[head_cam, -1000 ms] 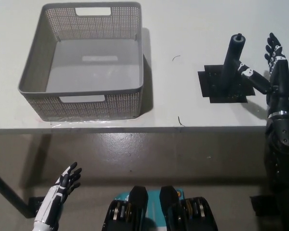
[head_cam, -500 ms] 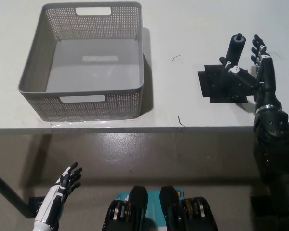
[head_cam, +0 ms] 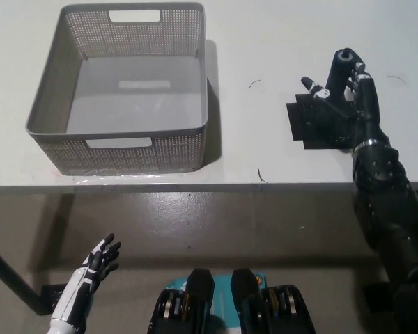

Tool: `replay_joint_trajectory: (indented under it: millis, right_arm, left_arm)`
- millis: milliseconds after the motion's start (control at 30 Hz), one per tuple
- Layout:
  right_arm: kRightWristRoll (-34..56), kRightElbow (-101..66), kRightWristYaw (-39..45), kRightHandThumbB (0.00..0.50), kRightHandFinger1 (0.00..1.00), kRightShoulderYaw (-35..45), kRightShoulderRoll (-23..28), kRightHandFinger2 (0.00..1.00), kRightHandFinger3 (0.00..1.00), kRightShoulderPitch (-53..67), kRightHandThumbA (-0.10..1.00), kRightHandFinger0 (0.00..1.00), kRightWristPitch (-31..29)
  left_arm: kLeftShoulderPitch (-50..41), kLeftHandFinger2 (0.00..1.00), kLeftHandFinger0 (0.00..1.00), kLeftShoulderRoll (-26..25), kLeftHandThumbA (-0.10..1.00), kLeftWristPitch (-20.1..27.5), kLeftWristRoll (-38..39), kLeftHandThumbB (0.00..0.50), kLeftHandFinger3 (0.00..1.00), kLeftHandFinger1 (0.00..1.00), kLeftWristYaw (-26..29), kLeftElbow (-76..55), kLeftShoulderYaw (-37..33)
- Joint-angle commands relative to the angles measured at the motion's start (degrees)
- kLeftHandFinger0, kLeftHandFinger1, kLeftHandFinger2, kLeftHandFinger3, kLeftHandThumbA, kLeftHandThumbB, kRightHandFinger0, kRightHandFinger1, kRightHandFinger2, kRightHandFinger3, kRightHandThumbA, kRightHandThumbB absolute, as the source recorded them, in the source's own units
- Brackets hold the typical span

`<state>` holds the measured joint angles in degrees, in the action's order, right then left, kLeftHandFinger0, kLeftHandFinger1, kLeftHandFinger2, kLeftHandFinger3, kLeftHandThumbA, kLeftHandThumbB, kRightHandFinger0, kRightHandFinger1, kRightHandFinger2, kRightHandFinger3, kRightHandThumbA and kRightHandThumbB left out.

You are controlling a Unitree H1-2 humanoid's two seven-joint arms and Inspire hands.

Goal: Use the right hand to pick up a electric screw driver and put it into a container on the left side

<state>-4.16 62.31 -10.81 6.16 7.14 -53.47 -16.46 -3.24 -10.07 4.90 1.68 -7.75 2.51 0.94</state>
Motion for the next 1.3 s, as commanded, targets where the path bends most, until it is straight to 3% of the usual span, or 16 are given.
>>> replay_joint_trajectory:
  millis: [0, 100, 133, 167, 200, 233, 267, 300, 333, 400, 433, 467, 533, 833, 1100, 1267]
  right_arm:
    - [0.8, 4.3, -0.9, 0.421, 1.0, -0.2, 1.6, 1.0, 1.0, -7.4, 1.0, 1.0, -3.3]
    - [2.2, 8.0, -0.5, 0.464, 1.0, 0.8, 1.8, 1.0, 1.0, -9.8, 1.0, 1.0, -2.2]
    - [2.7, 10.0, -1.1, 0.447, 1.0, 1.3, 2.0, 1.0, 1.0, -11.1, 1.0, 1.0, -1.2]
    - [2.4, 12.3, -3.7, 0.428, 0.97, 1.4, 2.1, 1.0, 1.0, -12.9, 0.82, 1.0, 0.6]
    - [2.1, 13.9, -6.1, 0.421, 0.68, 1.4, 2.3, 0.74, 0.95, -14.2, 0.63, 0.69, 2.0]
    - [2.0, 14.9, -7.9, 0.433, 0.58, 1.5, 2.4, 0.69, 0.91, -15.0, 0.57, 0.55, 2.9]
    - [1.7, 16.6, -9.7, 0.29, 0.18, 1.1, 2.8, 0.28, 0.32, -16.3, 0.13, 0.13, 4.5]
    - [2.0, 17.6, -9.5, 0.298, 0.08, 1.1, 3.1, 0.25, 0.11, -17.1, -0.07, 0.01, 5.6]
    - [1.9, 18.1, -9.4, 0.265, 0.01, 0.8, 3.4, 0.26, 0.02, -17.7, -0.1, 0.0, 6.2]
    - [2.0, 18.9, -9.6, 0.203, 0.0, 0.6, 3.4, 0.37, 0.12, -18.6, -0.1, 0.0, 6.7]
    - [2.2, 19.0, -9.8, 0.195, 0.01, 0.7, 3.3, 0.4, 0.19, -18.9, -0.1, 0.0, 6.7]
    - [2.3, 19.1, -10.2, 0.175, 0.03, 0.8, 3.0, 0.5, 0.34, -19.4, -0.1, 0.0, 6.9]
    - [2.5, 19.0, -10.6, 0.178, 0.07, 0.8, 2.3, 0.55, 0.47, -20.1, -0.1, 0.0, 6.8]
    - [2.5, 18.7, -11.9, 0.158, 0.1, 0.5, 0.9, 0.54, 0.45, -19.9, -0.1, 0.0, 4.8]
    - [2.3, 18.4, -13.5, 0.14, 0.15, 0.2, 0.2, 0.57, 0.5, -20.2, -0.1, 0.0, 3.2]
    - [2.5, 17.9, -13.9, 0.121, 0.13, 0.2, -0.2, 0.56, 0.56, -20.9, -0.1, 0.0, 3.1]
  left_arm:
    - [0.9, 1.0, 1.0, -1.1, 1.0, 1.5, 0.4, 0.011, 1.0, 1.0, -1.0, -2.2, -0.1]
    - [0.8, 1.0, 1.0, -0.9, 1.0, 2.0, 0.3, 0.013, 1.0, 1.0, -0.8, -1.9, -0.1]
    - [0.7, 1.0, 1.0, -0.9, 1.0, 1.9, 0.3, 0.019, 1.0, 1.0, -0.8, -1.9, -0.1]
    - [0.7, 1.0, 1.0, -0.8, 1.0, 1.9, 0.5, 0.013, 1.0, 1.0, -1.0, -2.0, -0.2]
    - [0.7, 1.0, 1.0, -0.8, 1.0, 1.9, 0.5, 0.014, 1.0, 1.0, -1.0, -1.9, -0.2]
    - [0.7, 1.0, 1.0, -0.7, 1.0, 2.0, 0.5, 0.014, 1.0, 1.0, -1.0, -1.9, -0.3]
    - [0.7, 1.0, 1.0, -0.6, 1.0, 1.8, 0.1, 0.026, 1.0, 1.0, -0.8, -2.2, -0.4]
    - [0.7, 1.0, 1.0, -0.7, 1.0, 1.9, 0.0, 0.026, 1.0, 1.0, -0.8, -2.3, -0.4]
    - [0.9, 1.0, 1.0, -0.7, 1.0, 2.0, 0.0, 0.021, 1.0, 1.0, -0.7, -2.2, -0.4]
    - [1.5, 1.0, 1.0, -0.7, 1.0, 2.0, -0.1, 0.023, 1.0, 1.0, -0.7, -2.2, -0.4]
    - [1.7, 1.0, 1.0, -0.8, 1.0, 1.8, -0.1, 0.024, 1.0, 1.0, -0.7, -2.4, -0.3]
    - [2.1, 1.0, 1.0, -0.9, 1.0, 1.4, -0.1, 0.036, 1.0, 1.0, -0.6, -2.5, -0.2]
    - [2.6, 1.0, 1.0, -1.2, 1.0, 1.2, -0.2, 0.041, 1.0, 1.0, -0.5, -2.8, 0.0]
    - [2.7, 1.0, 1.0, -1.6, 1.0, 1.2, 0.4, 0.048, 1.0, 1.0, -0.9, -3.1, -0.1]
    - [2.7, 1.0, 1.0, -1.7, 1.0, 1.1, 0.0, 0.049, 1.0, 1.0, -0.7, -3.0, 0.0]
    - [2.2, 1.0, 1.0, -1.8, 1.0, 0.8, -0.1, 0.019, 1.0, 1.0, -0.7, -3.1, -0.1]
